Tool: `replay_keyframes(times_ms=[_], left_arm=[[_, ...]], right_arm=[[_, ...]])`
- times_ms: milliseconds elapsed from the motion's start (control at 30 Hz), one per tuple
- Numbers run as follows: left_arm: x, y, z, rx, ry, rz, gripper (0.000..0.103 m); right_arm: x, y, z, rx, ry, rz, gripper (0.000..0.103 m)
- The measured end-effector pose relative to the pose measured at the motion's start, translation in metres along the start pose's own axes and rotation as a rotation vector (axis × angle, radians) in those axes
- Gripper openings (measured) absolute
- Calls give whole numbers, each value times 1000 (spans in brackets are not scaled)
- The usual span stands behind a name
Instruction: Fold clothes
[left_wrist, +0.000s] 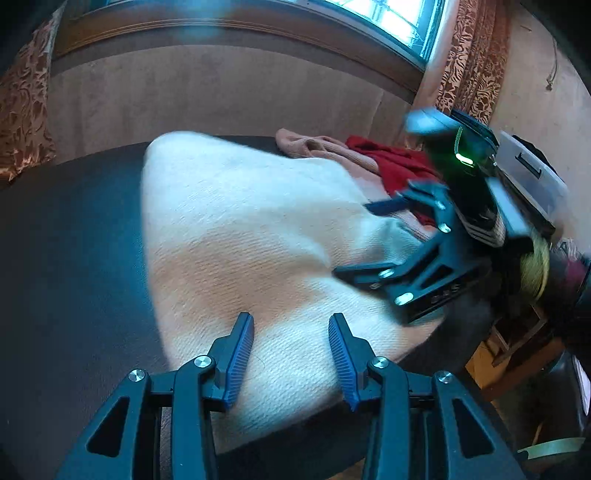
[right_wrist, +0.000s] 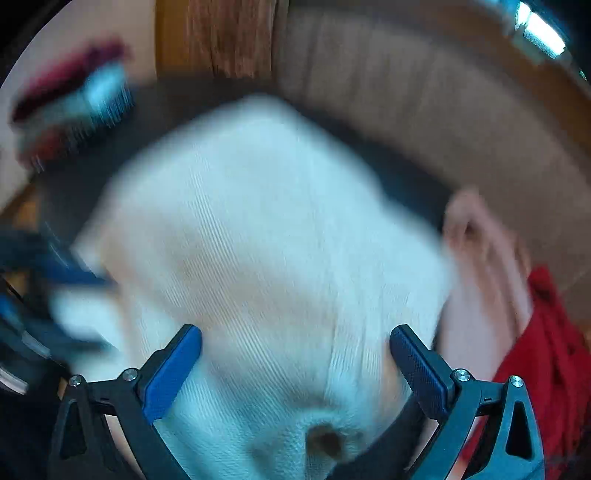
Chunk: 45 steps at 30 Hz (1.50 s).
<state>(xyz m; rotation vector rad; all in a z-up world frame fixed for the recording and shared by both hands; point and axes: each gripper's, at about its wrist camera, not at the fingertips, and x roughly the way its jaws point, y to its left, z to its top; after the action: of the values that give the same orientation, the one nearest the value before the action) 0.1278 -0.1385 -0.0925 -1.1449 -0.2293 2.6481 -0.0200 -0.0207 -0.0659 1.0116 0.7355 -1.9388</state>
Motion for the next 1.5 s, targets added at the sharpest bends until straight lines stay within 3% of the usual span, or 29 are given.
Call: replay_keyframes(times_ms=[33, 167, 233, 433, 500, 600, 700, 833, 900, 1067, 1167, 1300, 1500], left_arm=[[-3, 3, -1, -12, -5, -5, 42], [-19, 15, 11, -57, -64, -5, 42], [-29, 23, 30, -83, -123, 1, 42], [-43, 45, 84, -57, -206, 44, 43], [-35, 44, 99, -28, -203, 42, 43], [-20, 35, 116, 14, -190, 28, 43], [16, 22, 133, 35, -121, 4, 43], [63, 25, 142, -7, -8, 41, 43], [86, 29, 140, -36, 69, 70, 44], [94, 21, 134, -52, 36, 104, 47], [95, 21, 132, -72, 25, 123, 47], [94, 16, 131, -40, 20, 157, 47], [57, 35, 129, -162, -48, 51, 47]], right_arm=[[-3, -7, -13, 58, -55, 25, 103], [-8, -32, -52, 243, -94, 97, 103], [-12, -33, -60, 258, -134, 90, 103], [-16, -41, -48, 312, -70, 120, 103], [-28, -45, -40, 335, -72, 107, 103], [-58, -44, -22, 329, -177, 75, 103], [-62, -39, 1, 323, -230, 84, 103], [-32, -31, 18, 283, -211, 99, 103], [-12, -25, 6, 253, -158, 74, 103], [-15, -38, -40, 274, -175, 21, 103], [-18, -62, -70, 448, -189, 109, 103], [-23, -58, -76, 444, -158, 73, 103], [-39, -63, -80, 512, -69, 112, 103]])
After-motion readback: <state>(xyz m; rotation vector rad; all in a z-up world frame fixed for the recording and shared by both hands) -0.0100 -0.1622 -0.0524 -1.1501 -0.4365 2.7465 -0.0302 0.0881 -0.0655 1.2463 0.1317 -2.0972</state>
